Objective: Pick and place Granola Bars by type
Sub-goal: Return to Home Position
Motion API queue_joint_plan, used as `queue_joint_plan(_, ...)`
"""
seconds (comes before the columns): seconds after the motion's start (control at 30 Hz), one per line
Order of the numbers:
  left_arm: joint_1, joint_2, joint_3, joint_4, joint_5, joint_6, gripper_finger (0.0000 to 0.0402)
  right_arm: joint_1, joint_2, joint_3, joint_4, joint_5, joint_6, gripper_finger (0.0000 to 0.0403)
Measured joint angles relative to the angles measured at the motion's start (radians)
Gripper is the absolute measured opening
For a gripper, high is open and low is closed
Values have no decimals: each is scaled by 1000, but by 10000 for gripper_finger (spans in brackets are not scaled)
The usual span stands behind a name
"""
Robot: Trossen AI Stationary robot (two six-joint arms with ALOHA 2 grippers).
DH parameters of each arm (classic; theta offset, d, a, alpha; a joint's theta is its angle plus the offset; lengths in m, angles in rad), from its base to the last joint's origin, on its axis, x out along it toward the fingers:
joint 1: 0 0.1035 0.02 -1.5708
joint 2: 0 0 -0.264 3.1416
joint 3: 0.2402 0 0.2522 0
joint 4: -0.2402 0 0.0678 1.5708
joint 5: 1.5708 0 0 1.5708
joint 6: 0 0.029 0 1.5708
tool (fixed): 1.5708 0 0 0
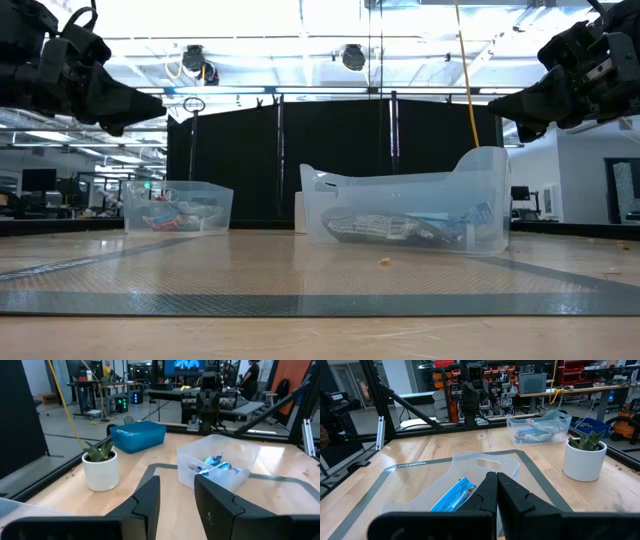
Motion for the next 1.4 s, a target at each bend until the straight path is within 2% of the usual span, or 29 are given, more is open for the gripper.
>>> queue_joint_plan(0.43, 0, 29, -3, 14, 44, 21, 124, 0, 0, 0, 0, 0, 0, 0)
queue_joint_plan(0.67, 0, 29, -2, 10, 43, -24, 124, 0, 0, 0, 0, 0, 0, 0)
queue_joint_plan(1.4, 0, 29, -2, 8, 43, -26, 124, 0, 0, 0, 0, 0, 0, 0)
